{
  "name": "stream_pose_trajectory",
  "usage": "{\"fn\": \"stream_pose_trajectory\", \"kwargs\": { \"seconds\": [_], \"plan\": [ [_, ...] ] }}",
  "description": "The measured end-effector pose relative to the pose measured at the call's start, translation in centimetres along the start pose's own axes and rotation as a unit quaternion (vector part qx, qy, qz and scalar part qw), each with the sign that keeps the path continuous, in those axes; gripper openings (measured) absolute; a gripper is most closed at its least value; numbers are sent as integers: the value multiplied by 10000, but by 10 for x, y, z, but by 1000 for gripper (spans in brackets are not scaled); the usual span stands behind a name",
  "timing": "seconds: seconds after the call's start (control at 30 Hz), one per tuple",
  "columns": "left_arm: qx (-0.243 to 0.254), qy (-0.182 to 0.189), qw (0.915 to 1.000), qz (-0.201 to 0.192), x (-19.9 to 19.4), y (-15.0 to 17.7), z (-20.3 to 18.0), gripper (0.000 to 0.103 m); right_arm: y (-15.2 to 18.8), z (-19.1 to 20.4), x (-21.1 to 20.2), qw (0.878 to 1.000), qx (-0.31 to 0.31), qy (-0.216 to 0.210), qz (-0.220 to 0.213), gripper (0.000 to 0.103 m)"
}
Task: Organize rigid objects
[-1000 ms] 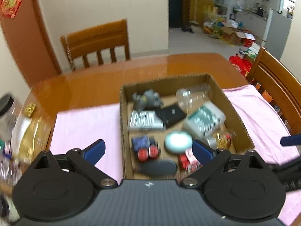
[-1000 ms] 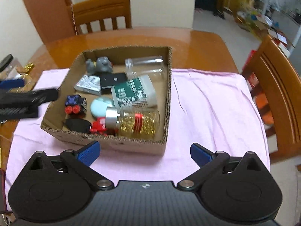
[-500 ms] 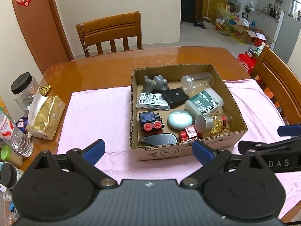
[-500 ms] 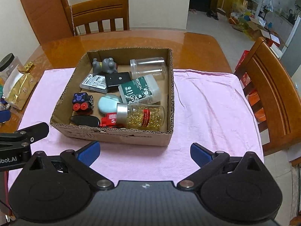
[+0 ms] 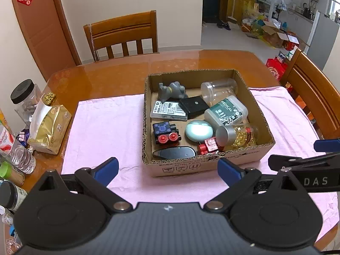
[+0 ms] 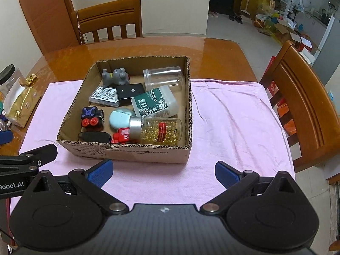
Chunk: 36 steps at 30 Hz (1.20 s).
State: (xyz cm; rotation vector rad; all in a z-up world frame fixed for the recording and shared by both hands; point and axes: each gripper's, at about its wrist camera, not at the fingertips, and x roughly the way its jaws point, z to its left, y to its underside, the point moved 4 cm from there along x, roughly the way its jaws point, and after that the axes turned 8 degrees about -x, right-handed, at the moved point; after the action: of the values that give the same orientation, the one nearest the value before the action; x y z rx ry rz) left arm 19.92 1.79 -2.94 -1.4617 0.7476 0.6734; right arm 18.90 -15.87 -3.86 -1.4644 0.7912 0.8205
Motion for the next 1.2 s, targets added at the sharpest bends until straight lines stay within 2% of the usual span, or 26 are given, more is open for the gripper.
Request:
{"fn": "stream_pose_trajectory", "kwargs": {
  "seconds": [1.2],
  "plan": [
    [-140,-92,9998,49,0,-3,3,99,-5,1,-2,10000,-43,12,-52,103]
  ]
}}
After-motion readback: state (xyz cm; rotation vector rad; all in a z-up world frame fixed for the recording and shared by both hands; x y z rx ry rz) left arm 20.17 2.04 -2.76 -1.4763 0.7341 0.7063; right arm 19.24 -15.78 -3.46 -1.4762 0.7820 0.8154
